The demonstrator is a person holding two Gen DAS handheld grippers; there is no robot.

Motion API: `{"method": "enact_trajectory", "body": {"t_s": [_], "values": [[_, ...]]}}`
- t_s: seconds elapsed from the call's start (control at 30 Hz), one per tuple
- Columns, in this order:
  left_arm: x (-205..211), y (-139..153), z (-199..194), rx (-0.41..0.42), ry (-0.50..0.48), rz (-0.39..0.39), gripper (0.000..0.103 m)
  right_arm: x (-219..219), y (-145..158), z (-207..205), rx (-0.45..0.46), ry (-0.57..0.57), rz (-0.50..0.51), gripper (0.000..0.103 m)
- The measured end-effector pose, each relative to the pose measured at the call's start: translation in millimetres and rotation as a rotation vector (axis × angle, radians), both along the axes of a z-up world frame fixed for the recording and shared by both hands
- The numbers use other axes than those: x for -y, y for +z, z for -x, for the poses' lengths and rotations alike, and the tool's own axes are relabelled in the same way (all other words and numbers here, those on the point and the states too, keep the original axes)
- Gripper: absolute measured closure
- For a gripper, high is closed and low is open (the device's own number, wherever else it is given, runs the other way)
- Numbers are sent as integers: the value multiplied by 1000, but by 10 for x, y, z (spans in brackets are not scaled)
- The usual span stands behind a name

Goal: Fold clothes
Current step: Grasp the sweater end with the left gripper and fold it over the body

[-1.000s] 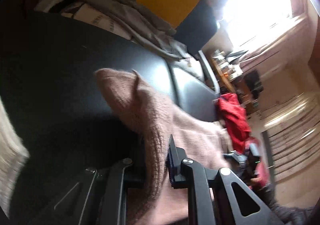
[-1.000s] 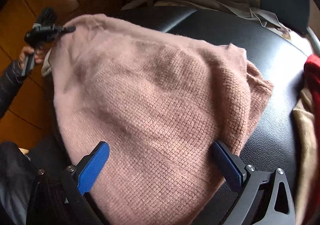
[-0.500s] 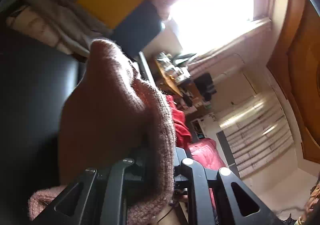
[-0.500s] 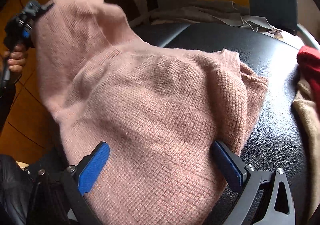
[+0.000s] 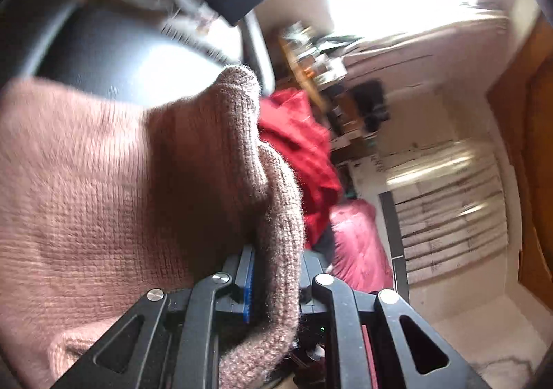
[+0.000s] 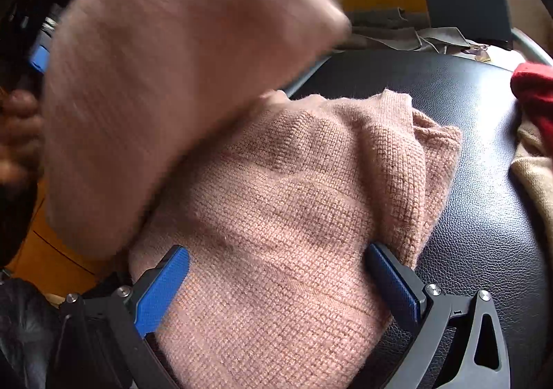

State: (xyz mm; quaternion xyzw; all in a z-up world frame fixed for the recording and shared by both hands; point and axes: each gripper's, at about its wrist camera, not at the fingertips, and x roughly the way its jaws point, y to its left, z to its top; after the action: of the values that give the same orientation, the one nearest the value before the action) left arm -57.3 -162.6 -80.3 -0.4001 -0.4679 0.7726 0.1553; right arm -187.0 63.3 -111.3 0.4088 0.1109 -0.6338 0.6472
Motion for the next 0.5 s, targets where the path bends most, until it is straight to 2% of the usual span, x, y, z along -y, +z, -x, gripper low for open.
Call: {"method": "enact_trajectory", "body": {"t_s": [0.1, 0.23, 0.3, 0.37, 0.5], "values": [[-128, -286, 167, 65, 3, -19, 88, -28, 15, -4, 6, 1, 11, 0], [-233, -399, 229, 93, -3, -3, 88, -58, 18, -58, -3, 0, 14, 0], [-266, -410, 264, 109, -12, -23, 84, -69, 24, -92, -13, -1, 14, 0], [-305, -338, 262, 121, -13, -34, 78, -97, 45, -152, -41, -5, 16, 0], [-318, -75, 208, 97, -61, -91, 76, -234, 133, -321, -108, -20, -1, 0]]}}
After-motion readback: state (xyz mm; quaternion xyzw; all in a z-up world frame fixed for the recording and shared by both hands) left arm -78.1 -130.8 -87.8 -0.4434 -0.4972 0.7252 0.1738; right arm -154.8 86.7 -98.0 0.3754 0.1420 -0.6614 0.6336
